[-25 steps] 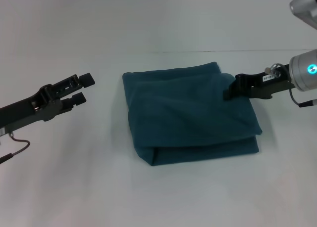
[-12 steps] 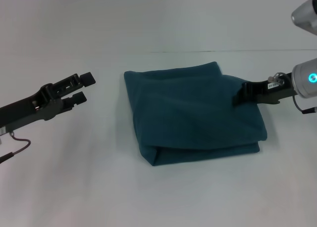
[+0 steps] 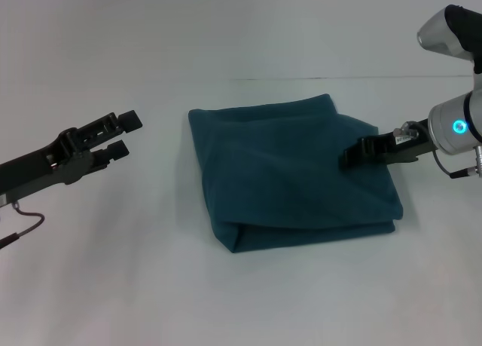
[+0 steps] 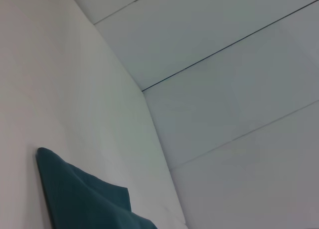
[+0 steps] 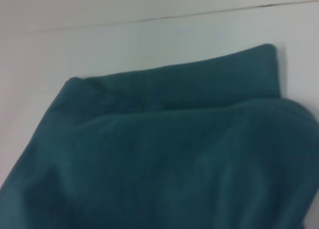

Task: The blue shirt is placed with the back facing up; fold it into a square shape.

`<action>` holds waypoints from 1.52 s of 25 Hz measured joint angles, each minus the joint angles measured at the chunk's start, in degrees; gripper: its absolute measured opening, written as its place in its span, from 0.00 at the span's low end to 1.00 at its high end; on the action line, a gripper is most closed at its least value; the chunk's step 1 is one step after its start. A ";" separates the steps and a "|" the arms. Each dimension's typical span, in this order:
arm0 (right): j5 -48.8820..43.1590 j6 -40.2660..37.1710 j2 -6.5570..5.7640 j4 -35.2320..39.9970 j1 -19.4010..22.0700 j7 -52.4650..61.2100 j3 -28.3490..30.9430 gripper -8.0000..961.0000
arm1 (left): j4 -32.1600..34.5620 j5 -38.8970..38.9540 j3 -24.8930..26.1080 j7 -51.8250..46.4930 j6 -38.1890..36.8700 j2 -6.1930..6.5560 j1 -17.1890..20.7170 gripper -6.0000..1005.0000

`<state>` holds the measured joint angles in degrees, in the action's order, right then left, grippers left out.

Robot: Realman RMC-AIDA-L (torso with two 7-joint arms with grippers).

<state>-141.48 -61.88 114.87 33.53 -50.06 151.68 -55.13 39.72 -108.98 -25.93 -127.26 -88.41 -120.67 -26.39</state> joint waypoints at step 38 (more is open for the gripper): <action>0.32 23.87 3.25 -4.11 -3.31 -0.71 -0.40 0.61 | 0.01 0.00 0.00 0.00 0.53 -0.09 -0.06 0.95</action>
<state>-141.16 -38.01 118.12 29.42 -53.37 150.97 -55.53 39.73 -108.99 -25.93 -127.26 -87.88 -120.76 -26.45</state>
